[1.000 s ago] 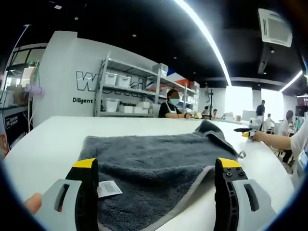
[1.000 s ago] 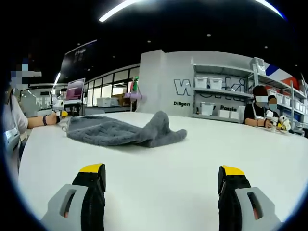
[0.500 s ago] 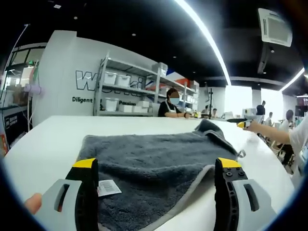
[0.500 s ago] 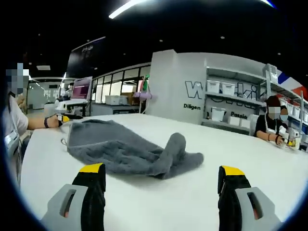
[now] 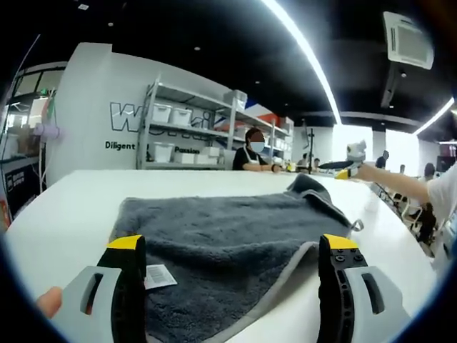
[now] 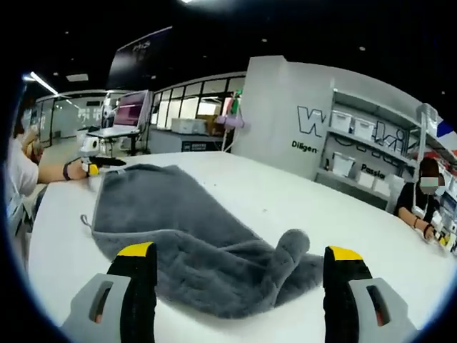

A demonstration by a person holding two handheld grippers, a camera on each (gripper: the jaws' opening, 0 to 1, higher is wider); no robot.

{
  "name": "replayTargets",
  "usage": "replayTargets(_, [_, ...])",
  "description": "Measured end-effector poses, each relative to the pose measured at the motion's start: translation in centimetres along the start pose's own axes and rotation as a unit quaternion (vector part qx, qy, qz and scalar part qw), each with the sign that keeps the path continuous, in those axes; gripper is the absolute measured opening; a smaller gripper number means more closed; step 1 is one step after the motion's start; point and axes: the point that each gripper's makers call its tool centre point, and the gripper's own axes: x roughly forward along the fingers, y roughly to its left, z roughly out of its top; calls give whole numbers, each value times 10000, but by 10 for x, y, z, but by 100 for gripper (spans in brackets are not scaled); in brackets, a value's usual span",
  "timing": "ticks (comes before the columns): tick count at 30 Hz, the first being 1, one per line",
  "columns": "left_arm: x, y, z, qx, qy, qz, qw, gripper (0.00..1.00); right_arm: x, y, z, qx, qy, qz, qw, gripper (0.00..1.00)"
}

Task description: Fold the towel on the table until its edges align and the towel forms a compact rectangular stack.

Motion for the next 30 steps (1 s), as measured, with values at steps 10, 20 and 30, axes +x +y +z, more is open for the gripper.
replayTargets(10, [2, -7, -3, 86, 54, -113, 9999, 99, 34, -10, -1, -395, 780, 3, 9962, 95])
replayTargets(20, [2, -7, -2, 55, 42, -137, 9999, 99, 80, -5, 6, -656, 1103, 127, 9916, 81])
replayTargets(30, [4, -9, -4, 78, 104, -190, 9997, 99, 107, 14, -9, -705, 1782, 521, 9801, 60])
